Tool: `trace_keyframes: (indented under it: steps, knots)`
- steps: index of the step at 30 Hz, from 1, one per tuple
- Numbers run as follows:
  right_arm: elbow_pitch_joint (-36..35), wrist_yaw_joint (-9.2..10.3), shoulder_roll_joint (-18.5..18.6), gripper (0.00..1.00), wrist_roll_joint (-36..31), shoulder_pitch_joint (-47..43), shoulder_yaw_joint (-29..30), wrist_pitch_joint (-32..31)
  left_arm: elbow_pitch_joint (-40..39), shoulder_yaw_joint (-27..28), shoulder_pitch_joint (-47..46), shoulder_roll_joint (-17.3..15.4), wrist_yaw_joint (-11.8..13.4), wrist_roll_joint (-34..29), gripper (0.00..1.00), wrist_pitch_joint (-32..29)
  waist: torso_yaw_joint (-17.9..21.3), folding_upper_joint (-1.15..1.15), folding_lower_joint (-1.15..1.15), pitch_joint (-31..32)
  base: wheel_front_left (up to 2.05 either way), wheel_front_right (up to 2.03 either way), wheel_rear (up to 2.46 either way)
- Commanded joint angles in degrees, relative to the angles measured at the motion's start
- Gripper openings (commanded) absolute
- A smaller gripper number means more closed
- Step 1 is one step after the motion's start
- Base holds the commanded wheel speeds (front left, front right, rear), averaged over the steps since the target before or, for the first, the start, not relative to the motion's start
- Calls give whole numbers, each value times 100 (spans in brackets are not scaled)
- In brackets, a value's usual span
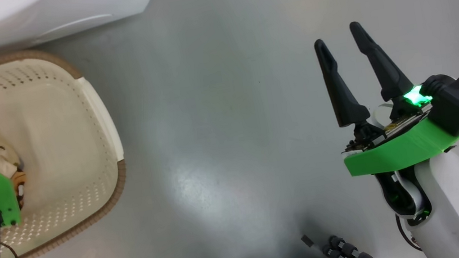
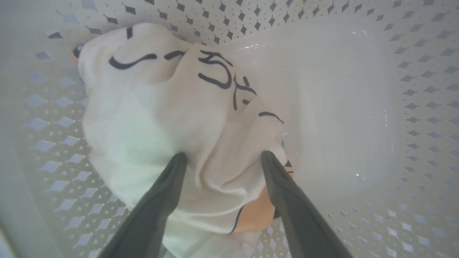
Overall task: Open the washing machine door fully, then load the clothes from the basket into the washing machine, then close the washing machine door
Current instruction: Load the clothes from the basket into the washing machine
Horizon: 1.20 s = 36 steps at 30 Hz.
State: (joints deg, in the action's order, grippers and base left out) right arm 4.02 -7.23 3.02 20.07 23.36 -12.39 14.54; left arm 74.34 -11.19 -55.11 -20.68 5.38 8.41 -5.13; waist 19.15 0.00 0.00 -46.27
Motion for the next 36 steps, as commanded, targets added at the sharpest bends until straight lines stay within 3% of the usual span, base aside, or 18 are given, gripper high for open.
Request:
trace_keyframes:
  steps: [1,7,8,9,10,18,28,36]
  knots:
    - [-150,-25,-12,100,48,-42,-96,46,-40,61,9,-275,51,12,100,-3,30,0,0,-40,0,0,0]
    - [-176,-25,-13,100,94,-20,-141,46,-39,-39,-63,-324,74,-13,100,-119,82,0,0,-104,0,0,0]
    - [-179,-25,-13,100,100,-16,-147,46,-39,-56,-72,-332,77,-17,86,-148,90,0,0,-113,0,0,0]
    - [-181,-25,-13,100,106,-10,-153,46,-39,-65,-81,-340,80,-14,82,-168,99,0,0,-121,0,0,0]
    - [-182,-25,-13,100,112,-6,-159,46,-39,-82,-87,-349,83,-17,53,-184,108,0,0,-125,0,0,0]
    - [-190,-25,-13,100,115,1,-165,46,-39,-171,-116,-419,93,-2,0,-360,157,0,0,-144,0,0,0]
    - [-161,-25,-13,100,74,43,-84,46,-39,-12,-60,-358,-19,300,0,-29,42,0,0,66,0,0,0]
    - [-101,-25,-14,100,-68,-12,49,46,-39,291,173,-69,-306,769,0,672,-221,0,0,592,0,0,0]
